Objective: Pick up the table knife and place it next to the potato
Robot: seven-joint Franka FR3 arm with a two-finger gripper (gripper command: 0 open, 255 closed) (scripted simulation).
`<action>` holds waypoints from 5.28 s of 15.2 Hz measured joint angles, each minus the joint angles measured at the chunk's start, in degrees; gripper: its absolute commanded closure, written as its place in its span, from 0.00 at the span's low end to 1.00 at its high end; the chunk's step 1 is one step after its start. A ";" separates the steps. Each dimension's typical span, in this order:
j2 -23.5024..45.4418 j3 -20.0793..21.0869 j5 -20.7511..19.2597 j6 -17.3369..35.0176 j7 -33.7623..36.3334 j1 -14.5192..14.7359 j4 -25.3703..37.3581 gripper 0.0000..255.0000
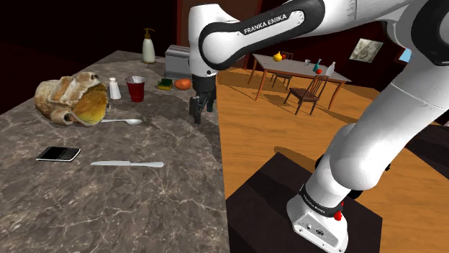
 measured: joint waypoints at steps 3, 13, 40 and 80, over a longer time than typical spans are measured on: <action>5.07 1.48 -1.09 2.83 -0.45 1.26 2.87 0.00; 21.95 5.22 -7.19 10.00 -1.36 6.19 14.20 0.00; 40.46 5.78 -14.94 15.25 -1.46 13.05 28.44 1.00; 29.54 6.52 -9.59 0.01 -10.77 7.15 33.70 1.00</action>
